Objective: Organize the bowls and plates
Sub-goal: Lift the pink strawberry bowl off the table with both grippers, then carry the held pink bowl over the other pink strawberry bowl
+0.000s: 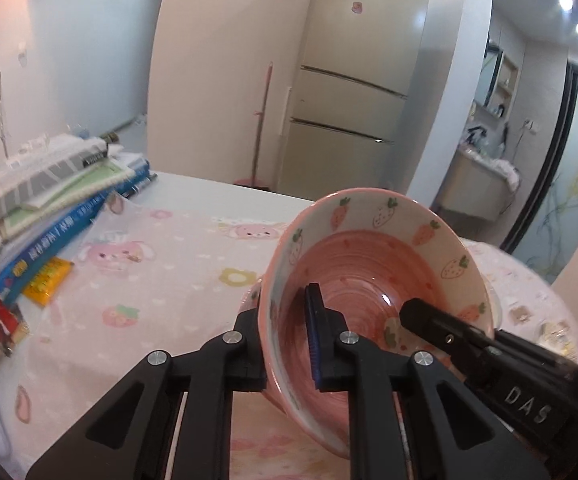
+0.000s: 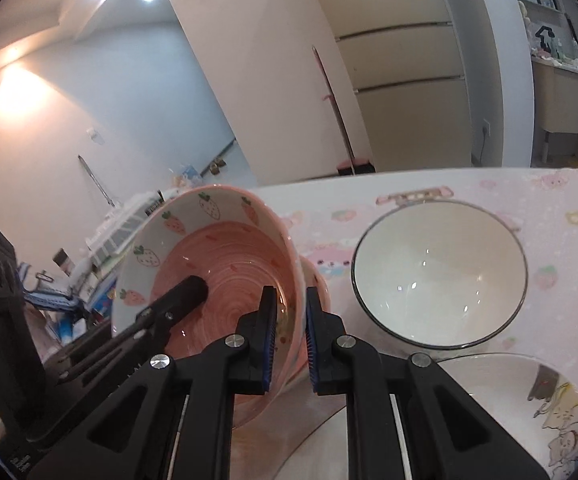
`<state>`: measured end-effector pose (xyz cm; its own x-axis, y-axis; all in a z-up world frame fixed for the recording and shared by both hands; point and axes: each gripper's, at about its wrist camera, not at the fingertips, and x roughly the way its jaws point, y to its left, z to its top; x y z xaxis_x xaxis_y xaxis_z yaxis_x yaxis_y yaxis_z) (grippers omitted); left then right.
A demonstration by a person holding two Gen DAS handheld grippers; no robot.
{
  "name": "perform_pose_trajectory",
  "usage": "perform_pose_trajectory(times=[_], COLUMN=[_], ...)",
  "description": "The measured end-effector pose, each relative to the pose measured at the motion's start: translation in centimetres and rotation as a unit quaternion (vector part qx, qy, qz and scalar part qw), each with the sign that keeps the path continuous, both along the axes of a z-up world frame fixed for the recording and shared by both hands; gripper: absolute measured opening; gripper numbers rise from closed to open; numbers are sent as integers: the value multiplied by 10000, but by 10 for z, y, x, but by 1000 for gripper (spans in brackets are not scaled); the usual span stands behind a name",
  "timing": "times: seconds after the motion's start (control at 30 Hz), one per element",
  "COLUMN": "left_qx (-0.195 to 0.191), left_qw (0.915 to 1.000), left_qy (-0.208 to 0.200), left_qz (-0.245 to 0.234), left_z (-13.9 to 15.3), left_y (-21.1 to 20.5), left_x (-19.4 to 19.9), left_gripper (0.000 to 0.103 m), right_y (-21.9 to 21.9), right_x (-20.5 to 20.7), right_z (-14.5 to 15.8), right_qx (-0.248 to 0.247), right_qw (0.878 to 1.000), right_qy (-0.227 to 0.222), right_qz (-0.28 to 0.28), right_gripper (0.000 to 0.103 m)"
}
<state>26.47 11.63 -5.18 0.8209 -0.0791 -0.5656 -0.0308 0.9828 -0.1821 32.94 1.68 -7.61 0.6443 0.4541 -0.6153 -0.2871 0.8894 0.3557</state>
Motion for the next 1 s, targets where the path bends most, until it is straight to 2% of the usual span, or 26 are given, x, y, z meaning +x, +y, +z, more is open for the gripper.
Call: perform_pose_trajectory(times=[0.07, 0.17, 0.2, 0.27, 0.4, 0.57, 0.67, 0.73, 0.77, 0.87, 1.0], left_qx=[60, 451, 627, 746, 610, 310, -100, -535, -619, -338, -30], left_qw=[10000, 9988, 9977, 9968, 9972, 9976, 9968, 9956, 9953, 9978, 9980], left_qy=[-53, 93, 96, 105, 292, 547, 722, 695, 664, 474, 511], left_qz=[-3, 156, 230, 277, 314, 307, 326, 337, 330, 323, 374], left_z=[3, 0, 0, 2, 2, -2, -3, 0, 3, 9, 6], left_y=[-2, -10, -13, -16, -11, -7, 1, 11, 13, 6, -3], left_x=[-2, 1, 1, 0, 1, 6, 9, 6, 4, -1, 2], left_gripper=[12, 15, 15, 15, 16, 16, 12, 9, 9, 8, 9], right_y=[-1, 9, 11, 9, 7, 9, 8, 9, 9, 7, 9], right_x=[-1, 1, 2, 4, 4, 5, 7, 7, 6, 4, 5], right_z=[1, 0, -3, -3, -1, 3, 4, 6, 7, 11, 9], right_qx=[8, -459, -446, -366, -258, -415, -367, -514, -559, -469, -606], right_qw=[10000, 9989, 9989, 9989, 9982, 9980, 9979, 9975, 9977, 9984, 9979], right_qy=[-81, 3, 108, 294, 536, 467, 521, 454, 369, 286, 198], right_qz=[-37, -8, 19, 19, 68, 66, 110, 145, 126, 97, 69], right_gripper=[15, 15, 15, 15, 18, 18, 18, 15, 13, 12, 11])
